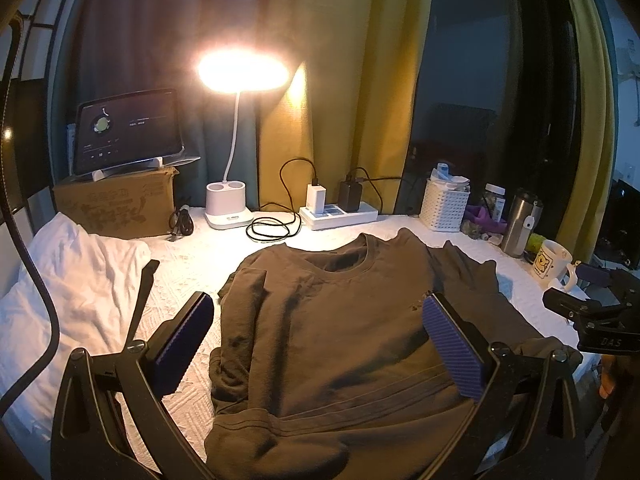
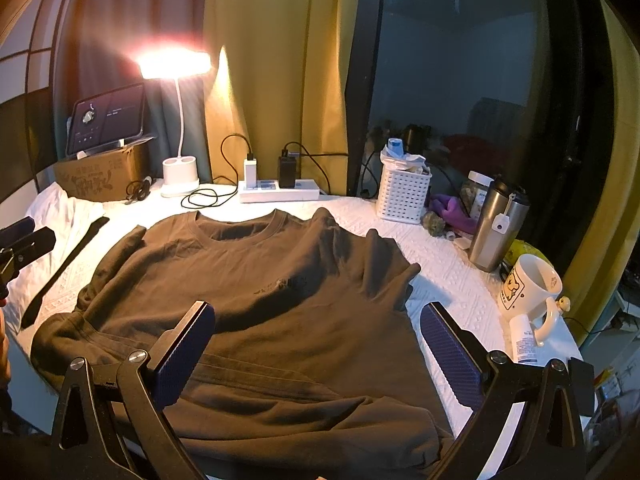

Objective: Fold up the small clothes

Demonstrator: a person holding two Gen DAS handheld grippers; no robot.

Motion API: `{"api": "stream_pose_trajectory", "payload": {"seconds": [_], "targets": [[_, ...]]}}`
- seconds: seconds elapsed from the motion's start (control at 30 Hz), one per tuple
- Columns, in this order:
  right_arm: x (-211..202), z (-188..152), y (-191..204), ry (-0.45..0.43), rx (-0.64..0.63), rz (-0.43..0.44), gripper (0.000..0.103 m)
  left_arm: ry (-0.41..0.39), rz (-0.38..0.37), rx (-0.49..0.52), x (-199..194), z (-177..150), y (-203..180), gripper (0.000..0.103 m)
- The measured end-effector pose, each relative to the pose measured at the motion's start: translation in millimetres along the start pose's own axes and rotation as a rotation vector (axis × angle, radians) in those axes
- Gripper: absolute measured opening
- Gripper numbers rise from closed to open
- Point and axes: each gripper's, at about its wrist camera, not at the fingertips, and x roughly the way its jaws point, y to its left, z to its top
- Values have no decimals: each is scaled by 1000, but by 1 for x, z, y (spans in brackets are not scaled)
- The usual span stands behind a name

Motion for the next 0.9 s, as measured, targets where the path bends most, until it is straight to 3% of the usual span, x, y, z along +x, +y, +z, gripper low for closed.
{"api": "stream_pose_trajectory", "payload": {"seconds": [0.9], "targets": [[17, 0, -4, 35, 10, 15, 103, 40, 21, 3, 17, 6, -1, 103]]}}
